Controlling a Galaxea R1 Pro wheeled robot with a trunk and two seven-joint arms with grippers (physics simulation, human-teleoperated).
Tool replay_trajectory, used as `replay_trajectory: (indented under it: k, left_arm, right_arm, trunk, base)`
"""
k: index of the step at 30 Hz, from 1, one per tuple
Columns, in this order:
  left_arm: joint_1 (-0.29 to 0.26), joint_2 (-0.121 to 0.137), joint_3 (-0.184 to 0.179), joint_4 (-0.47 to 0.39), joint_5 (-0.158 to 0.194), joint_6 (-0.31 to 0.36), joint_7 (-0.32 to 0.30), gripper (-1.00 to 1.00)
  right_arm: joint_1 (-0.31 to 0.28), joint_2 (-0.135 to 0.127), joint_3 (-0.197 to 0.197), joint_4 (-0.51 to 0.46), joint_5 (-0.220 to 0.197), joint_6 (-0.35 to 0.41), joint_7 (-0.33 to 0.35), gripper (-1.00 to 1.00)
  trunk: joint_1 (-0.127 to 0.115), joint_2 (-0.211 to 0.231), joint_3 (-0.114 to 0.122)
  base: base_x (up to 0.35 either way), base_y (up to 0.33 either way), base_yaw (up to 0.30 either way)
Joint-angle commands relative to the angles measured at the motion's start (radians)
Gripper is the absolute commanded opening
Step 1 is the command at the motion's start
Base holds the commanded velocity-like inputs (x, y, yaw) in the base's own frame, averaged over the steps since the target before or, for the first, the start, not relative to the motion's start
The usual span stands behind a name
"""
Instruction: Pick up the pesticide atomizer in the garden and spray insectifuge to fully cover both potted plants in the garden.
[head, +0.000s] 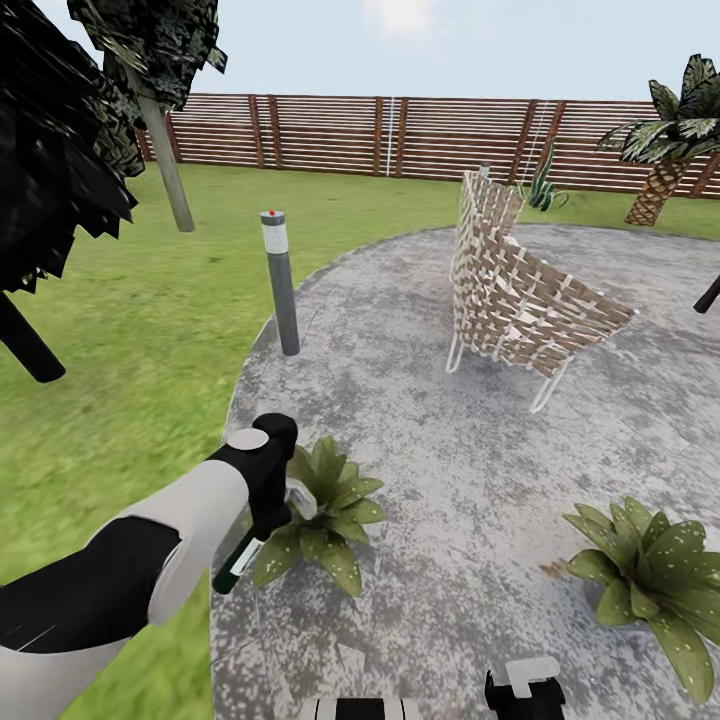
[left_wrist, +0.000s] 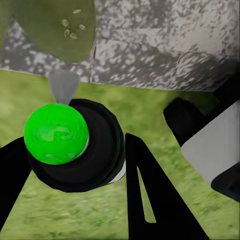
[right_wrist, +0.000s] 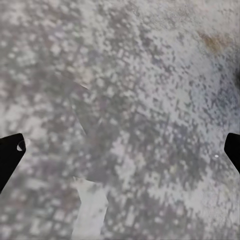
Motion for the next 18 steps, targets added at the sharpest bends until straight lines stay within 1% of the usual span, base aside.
replay_trajectory:
  k: [1, 3, 4, 6, 8, 13, 18]
  left_arm:
    - [0.002, -0.002, 0.000, -0.005, -0.009, 0.011, -0.010, -1.00]
    - [0.003, -0.002, 0.001, -0.039, -0.010, 0.011, -0.010, -1.00]
    - [0.004, 0.001, 0.002, -0.075, -0.010, 0.011, -0.010, -1.00]
    - [0.003, 0.003, 0.000, -0.104, -0.009, 0.011, -0.010, -1.00]
    - [-0.002, 0.003, 0.001, -0.112, -0.007, 0.012, -0.010, -1.00]
    - [-0.003, 0.001, -0.002, -0.114, -0.010, 0.010, -0.010, -1.00]
    - [-0.005, 0.001, -0.007, -0.113, -0.017, 0.002, -0.010, -1.00]
  right_arm:
    - [-0.001, 0.000, -0.006, 0.001, 0.010, -0.002, -0.004, 1.00]
    - [0.000, 0.000, -0.006, 0.001, 0.010, -0.002, -0.004, 1.00]
    - [-0.001, 0.000, -0.006, 0.001, 0.010, -0.002, -0.004, 1.00]
    - [-0.001, 0.000, -0.006, 0.001, 0.010, -0.002, -0.004, 1.00]
    - [-0.001, 0.000, -0.006, 0.001, 0.010, -0.002, -0.004, 1.00]
    - [-0.001, 0.000, -0.006, 0.001, 0.010, -0.002, -0.004, 1.00]
    - [-0.001, 0.000, -0.006, 0.001, 0.010, -0.002, -0.005, 1.00]
  trunk:
    - [0.000, 0.000, -0.001]
    - [0.000, 0.000, -0.001]
    - [0.000, 0.000, -0.001]
    - [0.000, 0.000, -0.001]
    - [0.000, 0.000, -0.001]
    - [0.000, 0.000, -0.001]
    - [0.000, 0.000, -0.001]
  base:
    - [0.000, 0.000, 0.000]
    - [0.000, -0.044, 0.000]
    - [0.000, -0.084, 0.000]
    - [0.000, -0.098, 0.000]
    - [0.000, -0.026, 0.000]
    - [0.054, 0.204, 0.000]
    - [0.008, 0.027, 0.000]
